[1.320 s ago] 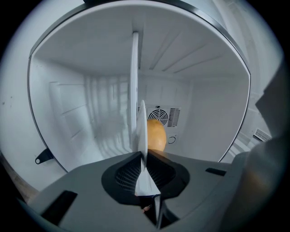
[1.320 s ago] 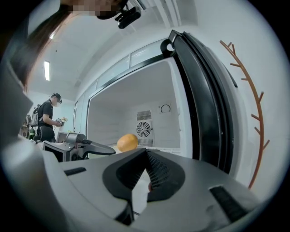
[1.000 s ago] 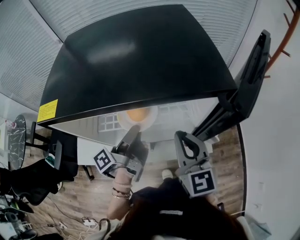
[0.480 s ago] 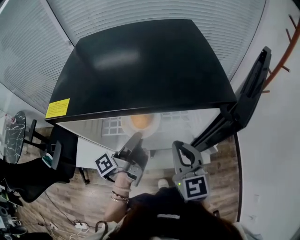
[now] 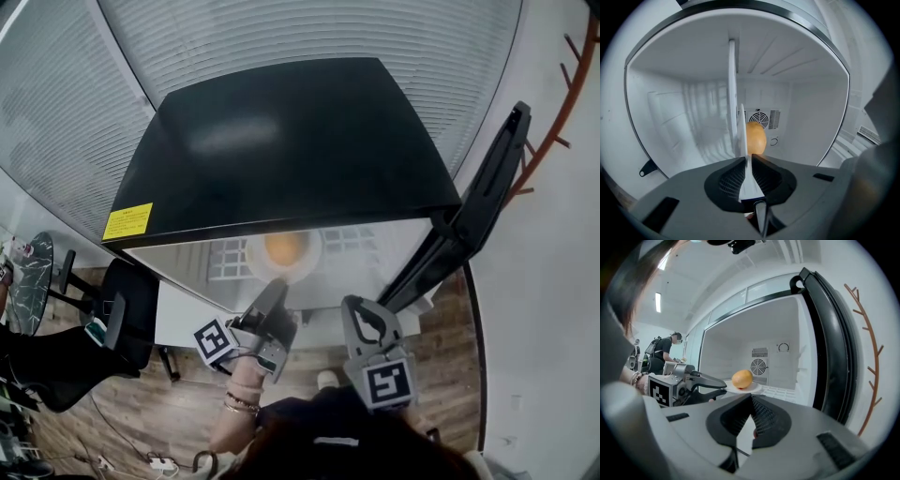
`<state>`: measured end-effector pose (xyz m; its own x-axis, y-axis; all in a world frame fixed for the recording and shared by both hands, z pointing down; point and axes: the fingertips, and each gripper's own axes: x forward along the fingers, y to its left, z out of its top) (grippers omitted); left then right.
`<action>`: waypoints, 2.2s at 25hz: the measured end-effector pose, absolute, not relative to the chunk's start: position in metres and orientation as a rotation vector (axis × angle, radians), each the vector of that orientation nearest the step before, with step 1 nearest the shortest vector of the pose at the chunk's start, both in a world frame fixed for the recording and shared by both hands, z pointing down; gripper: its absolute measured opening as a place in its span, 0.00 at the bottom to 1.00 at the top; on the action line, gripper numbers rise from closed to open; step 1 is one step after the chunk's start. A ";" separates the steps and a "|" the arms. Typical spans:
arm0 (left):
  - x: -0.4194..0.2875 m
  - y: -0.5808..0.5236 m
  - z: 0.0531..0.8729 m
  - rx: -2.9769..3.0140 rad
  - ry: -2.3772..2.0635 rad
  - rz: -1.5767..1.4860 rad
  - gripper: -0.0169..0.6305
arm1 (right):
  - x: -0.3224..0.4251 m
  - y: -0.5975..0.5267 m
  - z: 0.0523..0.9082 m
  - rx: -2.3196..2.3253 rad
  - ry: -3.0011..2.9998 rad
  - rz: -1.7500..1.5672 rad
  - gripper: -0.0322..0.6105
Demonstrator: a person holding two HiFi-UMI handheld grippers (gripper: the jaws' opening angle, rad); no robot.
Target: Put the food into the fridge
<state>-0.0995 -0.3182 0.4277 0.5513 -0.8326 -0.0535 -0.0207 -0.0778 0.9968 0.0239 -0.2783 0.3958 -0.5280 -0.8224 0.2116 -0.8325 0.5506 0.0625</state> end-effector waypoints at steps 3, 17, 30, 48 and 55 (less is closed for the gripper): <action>-0.101 -0.312 0.426 1.521 -0.771 -0.776 0.09 | 0.019 -0.273 0.392 1.390 -2.572 0.063 0.05; -0.104 -0.269 0.416 1.726 -0.920 -0.634 0.06 | 0.010 -0.237 0.384 1.395 -2.568 -0.029 0.05; -0.108 -0.214 0.407 1.935 -1.111 -0.431 0.01 | -0.001 -0.192 0.375 1.418 -2.600 -0.052 0.05; -0.130 -0.114 0.382 2.273 -1.432 -0.049 0.01 | -0.028 -0.102 0.367 1.428 -2.575 -0.043 0.05; -0.134 -0.068 0.374 2.315 -1.417 -0.041 0.01 | -0.046 -0.053 0.355 1.421 -2.569 -0.071 0.05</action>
